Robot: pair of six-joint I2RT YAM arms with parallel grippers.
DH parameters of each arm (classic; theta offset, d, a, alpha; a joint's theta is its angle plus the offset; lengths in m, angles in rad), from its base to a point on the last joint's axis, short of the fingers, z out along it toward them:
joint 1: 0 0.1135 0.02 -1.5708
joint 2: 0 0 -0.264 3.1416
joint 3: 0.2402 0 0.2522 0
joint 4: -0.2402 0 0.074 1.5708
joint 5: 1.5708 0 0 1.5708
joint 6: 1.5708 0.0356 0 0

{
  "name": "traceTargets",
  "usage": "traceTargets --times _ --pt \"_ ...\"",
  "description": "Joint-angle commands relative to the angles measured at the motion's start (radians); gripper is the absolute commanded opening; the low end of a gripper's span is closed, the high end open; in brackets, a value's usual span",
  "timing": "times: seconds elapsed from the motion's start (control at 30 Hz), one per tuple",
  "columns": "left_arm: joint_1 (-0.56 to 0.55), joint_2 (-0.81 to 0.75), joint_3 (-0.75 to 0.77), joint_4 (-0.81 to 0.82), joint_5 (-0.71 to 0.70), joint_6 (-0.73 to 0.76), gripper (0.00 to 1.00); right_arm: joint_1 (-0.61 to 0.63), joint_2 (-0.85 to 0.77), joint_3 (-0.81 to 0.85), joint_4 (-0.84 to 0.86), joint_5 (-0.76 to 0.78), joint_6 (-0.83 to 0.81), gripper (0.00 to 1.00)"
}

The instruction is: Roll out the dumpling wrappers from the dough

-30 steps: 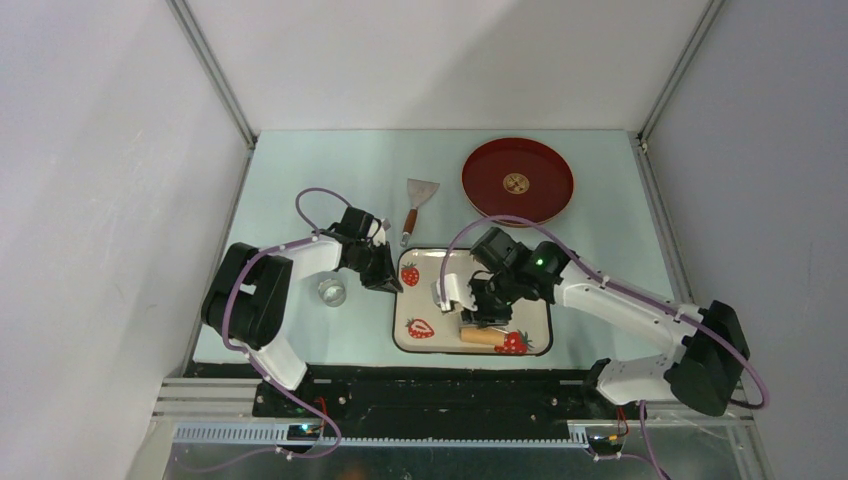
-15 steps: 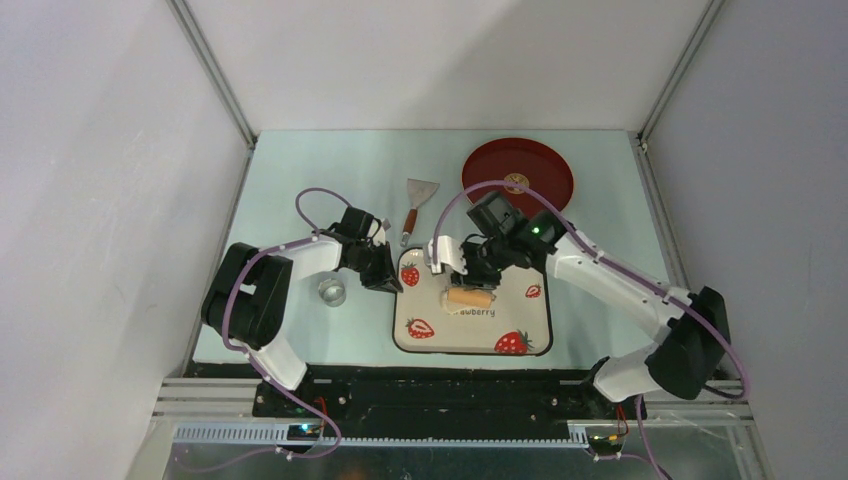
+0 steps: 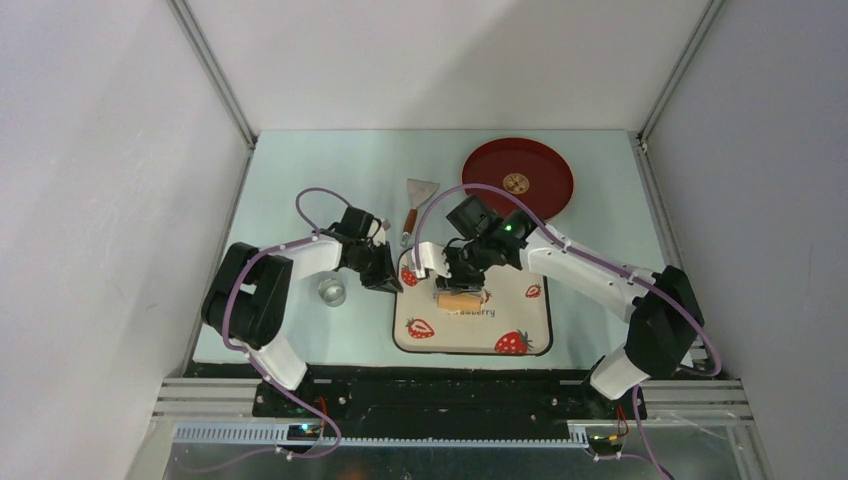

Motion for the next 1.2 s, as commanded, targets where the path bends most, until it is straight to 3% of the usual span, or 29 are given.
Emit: traceTargets --times 0.0,0.63,1.17 --pt "-0.001 0.05 -0.02 -0.067 -0.147 0.075 0.0 0.012 0.0 0.055 0.074 -0.034 -0.011 0.0" --pt "-0.001 0.048 -0.023 -0.068 -0.147 0.075 0.0 0.031 0.092 -0.002 -0.02 -0.028 -0.022 0.0" --pt "-0.002 0.045 -0.027 -0.068 -0.149 0.072 0.0 0.082 -0.001 -0.147 0.003 -0.075 0.054 0.0"
